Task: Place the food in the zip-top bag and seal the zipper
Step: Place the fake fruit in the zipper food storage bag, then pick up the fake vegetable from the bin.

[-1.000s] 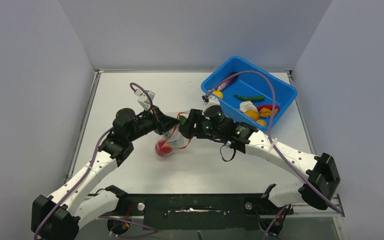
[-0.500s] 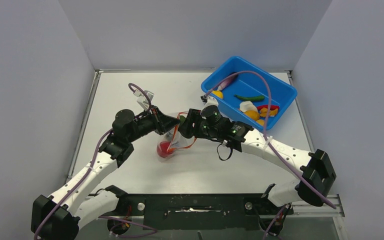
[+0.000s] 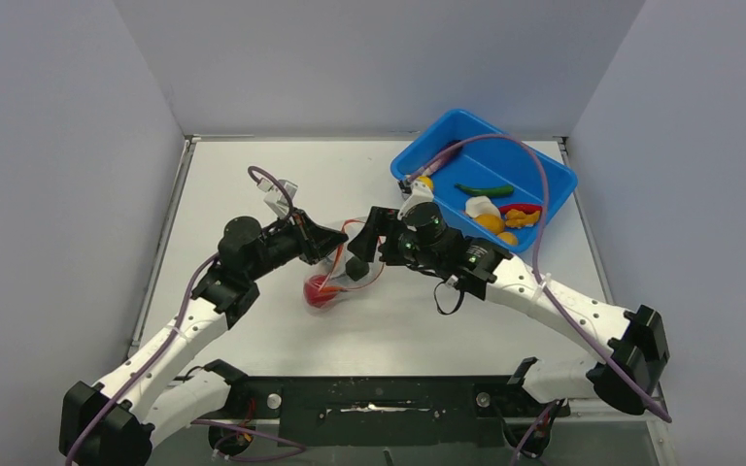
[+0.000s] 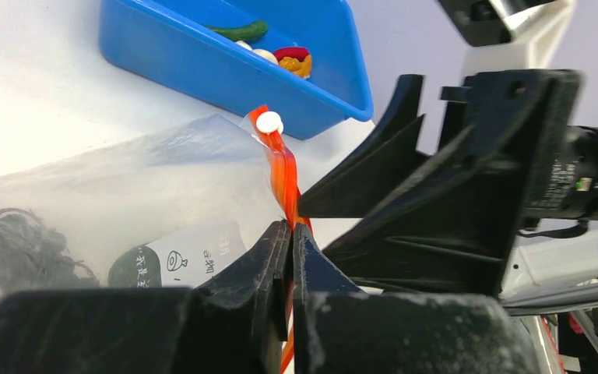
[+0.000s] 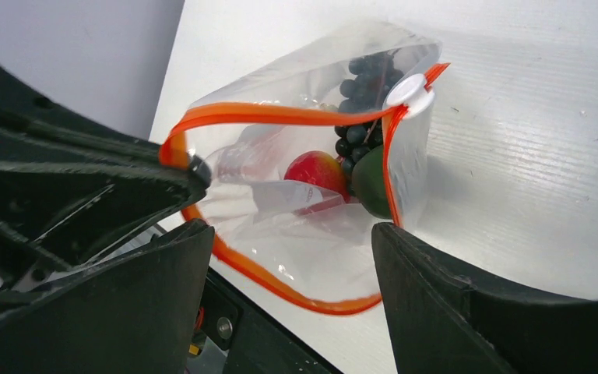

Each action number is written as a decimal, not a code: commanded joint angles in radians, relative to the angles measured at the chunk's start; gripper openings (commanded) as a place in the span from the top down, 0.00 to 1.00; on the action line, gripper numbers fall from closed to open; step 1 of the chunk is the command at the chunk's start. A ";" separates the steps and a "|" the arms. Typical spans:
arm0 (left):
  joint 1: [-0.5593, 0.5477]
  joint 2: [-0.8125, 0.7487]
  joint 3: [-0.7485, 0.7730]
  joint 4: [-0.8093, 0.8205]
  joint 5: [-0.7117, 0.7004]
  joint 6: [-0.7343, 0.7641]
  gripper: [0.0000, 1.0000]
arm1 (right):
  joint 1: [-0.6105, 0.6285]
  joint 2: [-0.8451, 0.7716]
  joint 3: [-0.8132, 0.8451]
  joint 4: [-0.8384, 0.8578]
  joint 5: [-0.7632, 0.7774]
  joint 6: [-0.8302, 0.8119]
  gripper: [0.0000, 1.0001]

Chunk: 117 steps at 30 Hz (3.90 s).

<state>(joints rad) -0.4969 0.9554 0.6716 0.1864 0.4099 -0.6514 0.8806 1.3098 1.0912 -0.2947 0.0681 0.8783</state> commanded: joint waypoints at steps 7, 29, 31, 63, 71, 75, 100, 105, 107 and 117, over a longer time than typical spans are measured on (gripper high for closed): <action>-0.004 -0.015 0.077 -0.078 -0.118 0.142 1.00 | -0.021 -0.159 0.018 -0.028 0.037 -0.186 0.25; -0.005 -0.050 0.088 -0.237 0.018 0.439 1.00 | -0.492 0.013 0.232 -0.212 0.256 -0.595 0.28; -0.005 -0.050 0.074 -0.224 0.031 0.445 1.00 | -0.543 0.048 0.248 -0.223 0.255 -0.603 0.28; 0.001 -0.078 0.023 -0.192 0.030 0.457 1.00 | -0.777 0.616 0.510 -0.152 0.543 0.027 0.27; 0.003 -0.080 0.022 -0.193 0.030 0.460 1.00 | -0.802 0.724 0.590 -0.174 0.533 0.106 0.26; 0.003 -0.077 0.020 -0.192 0.035 0.460 1.00 | -0.811 0.770 0.624 -0.184 0.533 0.137 0.26; 0.004 -0.072 0.018 -0.190 0.034 0.459 1.00 | -0.840 0.966 0.750 -0.267 0.497 0.241 0.29; 0.004 -0.075 0.023 -0.193 0.029 0.463 1.00 | -0.842 0.984 0.735 -0.240 0.478 0.197 0.44; 0.006 -0.076 0.021 -0.192 0.030 0.463 1.00 | -0.843 0.976 0.707 -0.189 0.455 0.160 0.49; 0.006 -0.085 0.015 -0.192 0.029 0.464 1.00 | -0.850 0.924 0.647 -0.092 0.363 0.067 0.63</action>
<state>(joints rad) -0.4957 0.8921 0.6842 -0.0566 0.4313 -0.2008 0.0380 2.2826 1.7630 -0.4164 0.4709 0.9852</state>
